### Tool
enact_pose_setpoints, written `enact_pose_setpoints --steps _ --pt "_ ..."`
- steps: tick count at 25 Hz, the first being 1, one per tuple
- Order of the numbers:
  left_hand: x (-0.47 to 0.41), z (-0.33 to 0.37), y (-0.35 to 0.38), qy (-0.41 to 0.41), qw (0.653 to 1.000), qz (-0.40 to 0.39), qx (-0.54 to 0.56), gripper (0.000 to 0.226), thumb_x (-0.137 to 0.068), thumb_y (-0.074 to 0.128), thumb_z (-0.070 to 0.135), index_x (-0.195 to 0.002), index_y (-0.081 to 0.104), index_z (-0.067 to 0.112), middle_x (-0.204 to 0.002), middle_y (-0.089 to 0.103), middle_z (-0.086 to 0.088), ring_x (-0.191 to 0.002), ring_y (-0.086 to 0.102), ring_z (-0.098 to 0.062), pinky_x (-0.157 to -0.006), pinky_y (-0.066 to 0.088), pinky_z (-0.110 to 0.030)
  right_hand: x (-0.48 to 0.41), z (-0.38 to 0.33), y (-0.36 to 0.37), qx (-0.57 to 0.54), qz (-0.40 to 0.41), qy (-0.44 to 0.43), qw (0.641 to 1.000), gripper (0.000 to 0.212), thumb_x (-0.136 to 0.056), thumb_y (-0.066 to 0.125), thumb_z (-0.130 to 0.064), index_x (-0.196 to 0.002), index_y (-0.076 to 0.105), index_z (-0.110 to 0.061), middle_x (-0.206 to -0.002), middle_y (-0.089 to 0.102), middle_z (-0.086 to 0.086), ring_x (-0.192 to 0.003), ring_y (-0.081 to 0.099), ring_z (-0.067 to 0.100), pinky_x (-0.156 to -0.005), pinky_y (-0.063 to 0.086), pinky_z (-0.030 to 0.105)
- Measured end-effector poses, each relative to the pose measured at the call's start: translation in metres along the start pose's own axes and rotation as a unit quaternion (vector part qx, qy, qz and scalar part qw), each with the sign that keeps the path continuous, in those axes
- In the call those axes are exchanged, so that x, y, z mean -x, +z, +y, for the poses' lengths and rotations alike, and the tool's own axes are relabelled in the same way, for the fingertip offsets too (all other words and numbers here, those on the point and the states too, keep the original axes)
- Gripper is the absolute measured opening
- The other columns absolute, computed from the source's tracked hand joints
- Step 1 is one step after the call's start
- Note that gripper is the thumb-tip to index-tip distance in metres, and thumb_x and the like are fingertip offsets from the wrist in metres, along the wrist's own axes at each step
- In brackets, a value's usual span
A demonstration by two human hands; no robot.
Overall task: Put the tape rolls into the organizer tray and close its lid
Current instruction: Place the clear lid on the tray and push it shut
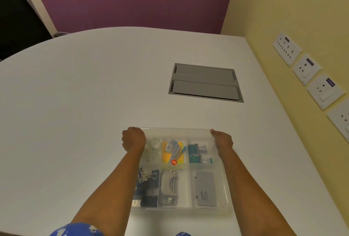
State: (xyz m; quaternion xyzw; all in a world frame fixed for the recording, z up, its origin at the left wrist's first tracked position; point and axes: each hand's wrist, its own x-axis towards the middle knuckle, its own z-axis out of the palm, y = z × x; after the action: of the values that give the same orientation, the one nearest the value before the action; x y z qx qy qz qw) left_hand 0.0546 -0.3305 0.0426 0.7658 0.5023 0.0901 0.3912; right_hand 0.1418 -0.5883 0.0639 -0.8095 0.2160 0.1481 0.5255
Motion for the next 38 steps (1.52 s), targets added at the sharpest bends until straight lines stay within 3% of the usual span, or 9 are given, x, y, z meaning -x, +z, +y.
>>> enact_pose_setpoints --steps 7,12,16,20,24,28,33,38 --pt "-0.007 0.001 0.005 -0.039 0.998 0.008 0.052 0.035 -0.099 0.04 0.019 -0.104 0.065 -0.004 -0.108 0.067 -0.022 -0.099 0.063 -0.037 -0.091 0.052 -0.044 -0.012 0.007 0.008 -0.033 -0.025 0.046 0.998 0.05 -0.093 0.056 -0.036 -0.127 0.051 -0.001 -0.134 0.054 0.019 -0.122 0.051 0.037 -0.11 0.04 0.047" --pt "-0.011 0.002 0.0 -0.107 0.988 -0.052 0.095 0.044 -0.099 0.044 0.031 -0.111 0.06 -0.008 -0.119 0.062 -0.025 -0.11 0.059 -0.039 -0.096 0.047 -0.042 -0.012 0.01 0.008 -0.062 -0.02 0.041 0.997 0.043 -0.093 0.056 -0.033 -0.123 0.055 -0.002 -0.13 0.057 0.019 -0.112 0.053 0.034 -0.107 0.042 0.048" --pt "-0.027 -0.005 -0.001 -0.139 0.977 -0.108 0.119 0.049 -0.094 0.051 0.042 -0.114 0.063 -0.001 -0.122 0.064 -0.019 -0.113 0.057 -0.036 -0.096 0.045 -0.039 -0.008 0.01 0.009 -0.076 -0.019 0.036 0.996 0.041 -0.094 0.056 -0.032 -0.123 0.055 -0.003 -0.129 0.057 0.018 -0.101 0.051 0.029 -0.104 0.043 0.047" --pt "-0.032 -0.007 -0.001 -0.158 0.976 -0.123 0.091 0.054 -0.094 0.048 0.047 -0.116 0.062 -0.001 -0.123 0.064 -0.017 -0.114 0.057 -0.035 -0.098 0.044 -0.04 -0.009 0.013 0.01 -0.081 -0.007 0.028 0.996 0.039 -0.095 0.054 -0.03 -0.122 0.056 -0.003 -0.127 0.058 0.018 -0.097 0.048 0.026 -0.101 0.044 0.044" --pt "-0.029 -0.003 0.0 -0.158 0.979 -0.107 0.072 0.054 -0.096 0.045 0.046 -0.116 0.062 -0.001 -0.121 0.064 -0.016 -0.111 0.058 -0.034 -0.095 0.046 -0.039 -0.006 0.012 0.011 -0.077 0.005 0.014 0.997 0.037 -0.096 0.052 -0.028 -0.121 0.058 -0.001 -0.127 0.059 0.019 -0.097 0.051 0.028 -0.1 0.045 0.043" --pt "-0.026 -0.008 -0.001 -0.111 0.978 -0.121 0.127 0.048 -0.097 0.046 0.043 -0.116 0.064 0.003 -0.124 0.063 -0.018 -0.115 0.055 -0.037 -0.097 0.043 -0.04 -0.002 0.012 0.013 -0.066 0.011 -0.005 0.998 0.037 -0.098 0.048 -0.026 -0.122 0.057 0.0 -0.128 0.059 0.018 -0.115 0.054 0.035 -0.1 0.045 0.041" --pt "-0.012 -0.009 -0.013 -0.06 0.983 -0.127 0.12 0.045 -0.099 0.046 0.035 -0.129 0.053 0.002 -0.134 0.055 -0.019 -0.124 0.048 -0.037 -0.103 0.04 -0.042 0.006 0.015 0.009 -0.033 0.006 -0.034 0.999 0.042 -0.097 0.049 -0.032 -0.126 0.055 -0.003 -0.132 0.058 0.017 -0.119 0.054 0.035 -0.105 0.043 0.044" --pt "0.006 -0.027 -0.026 -0.042 0.986 -0.127 0.103 0.039 -0.1 0.045 0.027 -0.129 0.053 0.003 -0.135 0.054 -0.018 -0.122 0.051 -0.037 -0.104 0.042 -0.043 0.021 0.034 -0.001 0.004 -0.002 -0.041 0.999 0.042 -0.097 0.049 -0.034 -0.124 0.056 -0.004 -0.129 0.059 0.017 -0.115 0.055 0.035 -0.102 0.045 0.046"
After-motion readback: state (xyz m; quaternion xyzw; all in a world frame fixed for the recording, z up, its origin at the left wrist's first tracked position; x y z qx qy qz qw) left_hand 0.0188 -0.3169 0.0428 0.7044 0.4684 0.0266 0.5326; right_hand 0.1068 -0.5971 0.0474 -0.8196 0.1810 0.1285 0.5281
